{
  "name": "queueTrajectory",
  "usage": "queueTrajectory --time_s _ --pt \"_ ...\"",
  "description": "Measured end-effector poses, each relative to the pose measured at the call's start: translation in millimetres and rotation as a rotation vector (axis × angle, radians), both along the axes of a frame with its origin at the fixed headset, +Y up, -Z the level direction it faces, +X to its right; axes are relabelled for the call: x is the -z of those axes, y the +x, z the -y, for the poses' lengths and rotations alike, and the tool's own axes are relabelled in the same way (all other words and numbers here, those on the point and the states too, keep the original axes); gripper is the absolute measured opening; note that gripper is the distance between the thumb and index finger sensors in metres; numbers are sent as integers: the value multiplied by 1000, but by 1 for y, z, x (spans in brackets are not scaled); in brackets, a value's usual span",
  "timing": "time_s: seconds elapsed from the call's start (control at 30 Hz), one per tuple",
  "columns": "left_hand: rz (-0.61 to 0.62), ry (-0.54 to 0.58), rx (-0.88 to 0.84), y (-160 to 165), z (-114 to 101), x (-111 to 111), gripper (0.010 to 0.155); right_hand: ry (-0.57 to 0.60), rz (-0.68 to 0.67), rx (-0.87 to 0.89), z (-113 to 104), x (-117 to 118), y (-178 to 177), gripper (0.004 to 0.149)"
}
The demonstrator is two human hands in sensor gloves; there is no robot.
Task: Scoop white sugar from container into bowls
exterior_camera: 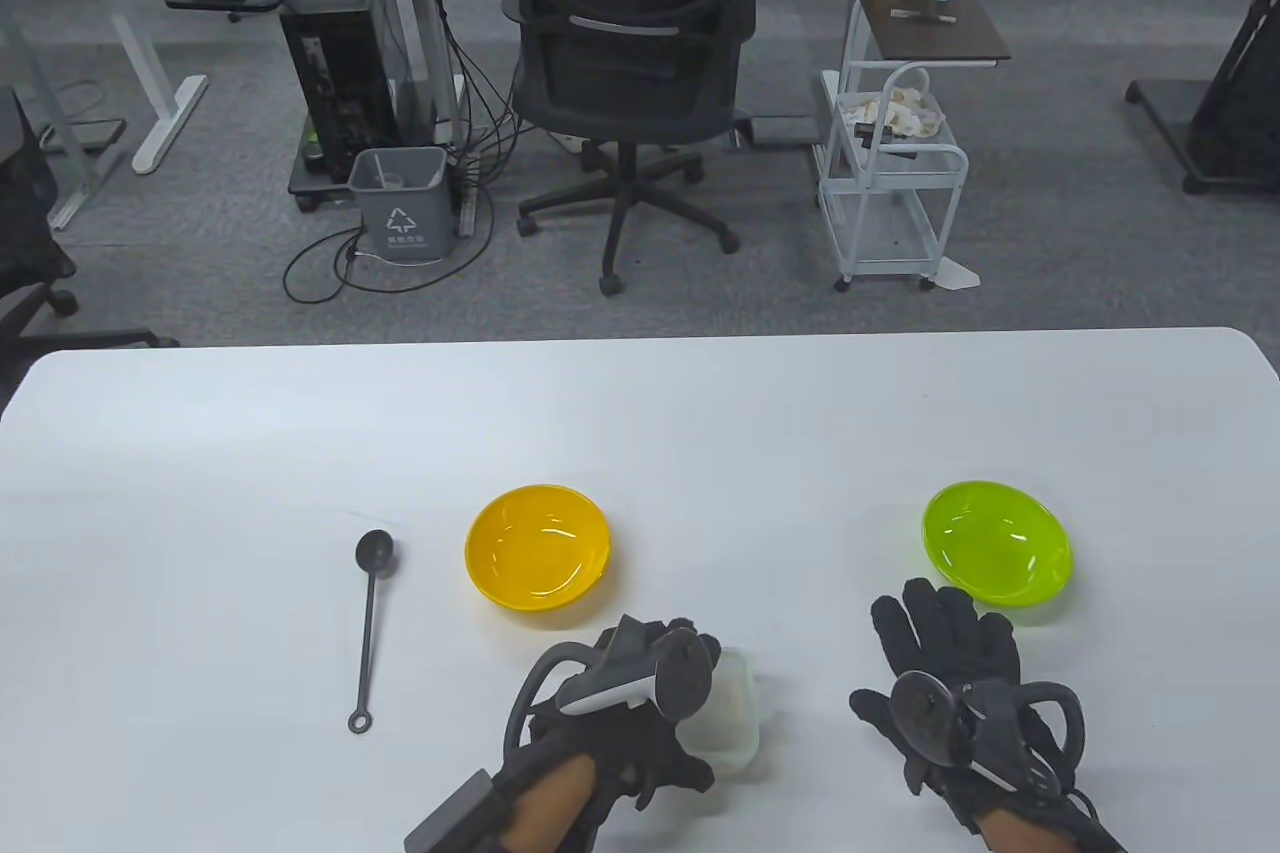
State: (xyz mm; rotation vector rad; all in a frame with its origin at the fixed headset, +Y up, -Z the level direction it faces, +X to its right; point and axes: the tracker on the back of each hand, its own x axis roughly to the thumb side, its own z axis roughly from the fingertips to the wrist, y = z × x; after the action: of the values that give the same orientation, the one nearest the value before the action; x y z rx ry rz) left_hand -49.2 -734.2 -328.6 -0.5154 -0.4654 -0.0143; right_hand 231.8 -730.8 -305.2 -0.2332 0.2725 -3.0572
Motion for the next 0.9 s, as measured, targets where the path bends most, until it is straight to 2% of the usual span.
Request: queueTrajectory --time_s 0.5,0.63,0.73,0.9 --pt "-4 21 -80 -3 0 1 108 -12 17 19 1 -1 2 83" --pt "5 42 -118 -8 -9 -1 107 0 17 33 -1 -2 2 83" --pt "15 100 -122 -18 -20 -1 107 3 14 35 -1 -2 2 83" --pt "-32 145 -146 -53 -39 3 106 10 15 49 -2 -2 2 83"
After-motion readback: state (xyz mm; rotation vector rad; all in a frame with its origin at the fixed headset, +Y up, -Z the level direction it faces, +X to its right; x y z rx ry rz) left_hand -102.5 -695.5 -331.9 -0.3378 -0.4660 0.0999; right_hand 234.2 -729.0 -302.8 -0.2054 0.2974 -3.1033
